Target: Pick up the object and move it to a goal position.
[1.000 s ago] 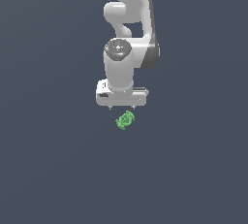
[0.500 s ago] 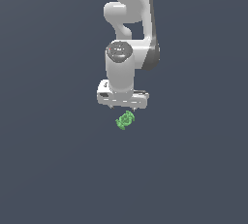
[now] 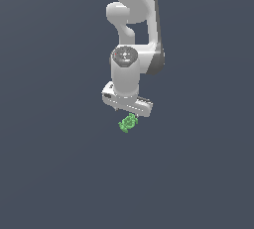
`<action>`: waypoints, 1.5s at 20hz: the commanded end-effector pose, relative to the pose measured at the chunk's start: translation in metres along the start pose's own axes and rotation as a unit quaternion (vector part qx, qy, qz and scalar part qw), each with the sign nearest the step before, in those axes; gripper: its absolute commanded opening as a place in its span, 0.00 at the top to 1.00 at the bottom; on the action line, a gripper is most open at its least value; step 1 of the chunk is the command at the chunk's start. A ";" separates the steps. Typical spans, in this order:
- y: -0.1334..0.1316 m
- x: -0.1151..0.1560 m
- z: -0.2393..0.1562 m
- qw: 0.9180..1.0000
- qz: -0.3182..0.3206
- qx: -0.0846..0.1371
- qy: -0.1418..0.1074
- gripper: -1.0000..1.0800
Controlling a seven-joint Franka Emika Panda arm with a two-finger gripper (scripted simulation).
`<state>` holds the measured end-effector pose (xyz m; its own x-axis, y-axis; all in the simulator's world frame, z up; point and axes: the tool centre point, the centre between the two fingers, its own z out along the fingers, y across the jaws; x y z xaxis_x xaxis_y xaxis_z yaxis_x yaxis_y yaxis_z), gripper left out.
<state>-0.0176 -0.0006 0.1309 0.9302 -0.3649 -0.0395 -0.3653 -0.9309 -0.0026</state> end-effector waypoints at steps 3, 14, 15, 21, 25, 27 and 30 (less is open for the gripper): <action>-0.002 0.000 0.006 0.998 0.060 0.000 0.005 0.04; -0.007 0.001 0.018 0.983 0.184 0.002 0.015 0.04; -0.007 0.001 0.018 0.981 0.191 0.002 0.016 0.04; -0.008 0.001 0.021 0.975 0.223 0.003 0.019 0.04; -0.009 0.001 0.022 0.973 0.231 0.003 0.020 0.04; -0.009 0.001 0.022 0.973 0.229 0.003 0.019 0.04; -0.009 0.001 0.025 0.973 0.229 0.003 0.019 0.04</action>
<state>-0.0142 0.0077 0.1077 0.6706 -0.7418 -0.0001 -0.7418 -0.6706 -0.0003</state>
